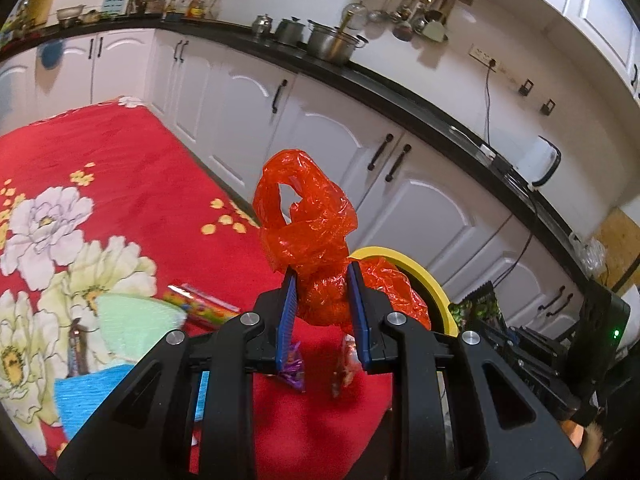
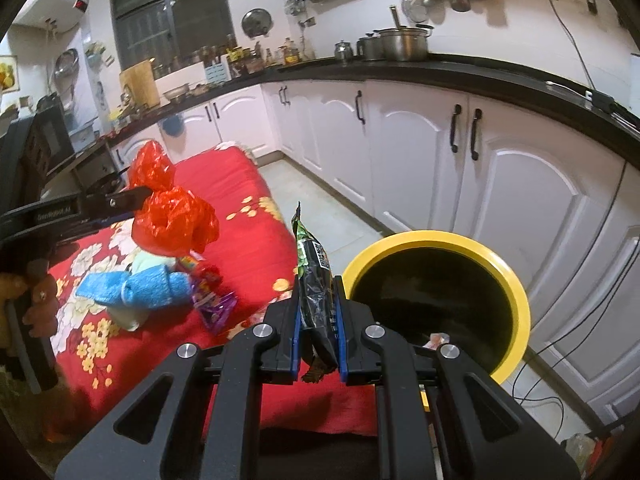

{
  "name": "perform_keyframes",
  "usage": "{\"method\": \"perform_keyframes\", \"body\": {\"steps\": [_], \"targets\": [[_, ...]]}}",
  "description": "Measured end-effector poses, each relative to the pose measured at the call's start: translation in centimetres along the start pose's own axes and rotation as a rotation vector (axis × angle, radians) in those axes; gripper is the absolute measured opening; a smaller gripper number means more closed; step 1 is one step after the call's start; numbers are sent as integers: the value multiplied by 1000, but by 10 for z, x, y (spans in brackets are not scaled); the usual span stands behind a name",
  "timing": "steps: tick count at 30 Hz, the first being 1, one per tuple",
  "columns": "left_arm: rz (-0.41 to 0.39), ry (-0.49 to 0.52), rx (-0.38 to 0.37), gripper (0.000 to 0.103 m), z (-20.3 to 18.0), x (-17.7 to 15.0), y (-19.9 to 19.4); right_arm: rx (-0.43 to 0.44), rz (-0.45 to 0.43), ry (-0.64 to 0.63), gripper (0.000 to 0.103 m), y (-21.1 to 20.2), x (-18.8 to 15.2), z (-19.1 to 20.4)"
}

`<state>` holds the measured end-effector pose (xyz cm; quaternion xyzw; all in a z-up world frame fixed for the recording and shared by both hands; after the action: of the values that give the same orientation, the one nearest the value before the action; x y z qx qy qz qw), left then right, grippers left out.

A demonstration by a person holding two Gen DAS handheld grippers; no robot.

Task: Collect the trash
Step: 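Carry the red mesh bag and green snack bag over the yellow-rimmed bin with both tools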

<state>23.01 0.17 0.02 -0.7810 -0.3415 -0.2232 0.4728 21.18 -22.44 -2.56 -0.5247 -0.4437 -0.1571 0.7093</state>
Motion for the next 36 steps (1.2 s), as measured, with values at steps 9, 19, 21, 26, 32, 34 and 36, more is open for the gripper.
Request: {"method": "perform_keyframes", "body": {"steps": [9, 19, 21, 26, 32, 34, 36], "targets": [[40, 51, -26, 18, -30, -7, 25, -38, -21, 62, 13, -6, -2, -33], [91, 104, -37, 18, -58, -18, 59, -72, -31, 121, 13, -5, -10, -66], [101, 121, -35, 18, -64, -20, 67, -77, -33, 135, 13, -4, -11, -72], [130, 145, -32, 18, -74, -26, 85, -86, -33, 161, 13, -1, -16, -86], [168, 172, -28, 18, -84, -32, 108, -96, -25, 184, 13, 4, -21, -101], [182, 175, -26, 18, -84, -34, 115, -100, -22, 191, 13, 6, -22, -106], [194, 179, -23, 18, -85, -36, 123, -102, -19, 199, 13, 8, -25, -110]]}}
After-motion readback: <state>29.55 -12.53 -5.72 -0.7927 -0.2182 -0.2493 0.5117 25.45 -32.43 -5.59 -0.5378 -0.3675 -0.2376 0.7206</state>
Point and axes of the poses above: each gripper's, at about its wrist camera, not at the fingertips, and y roughly the way its jaws point, z to its left, x to its top, the point moved 2 cm from there along y, roughly the way its jaws point, and after that the axes turned 7 degrees about -y, right-handed, at the moved point
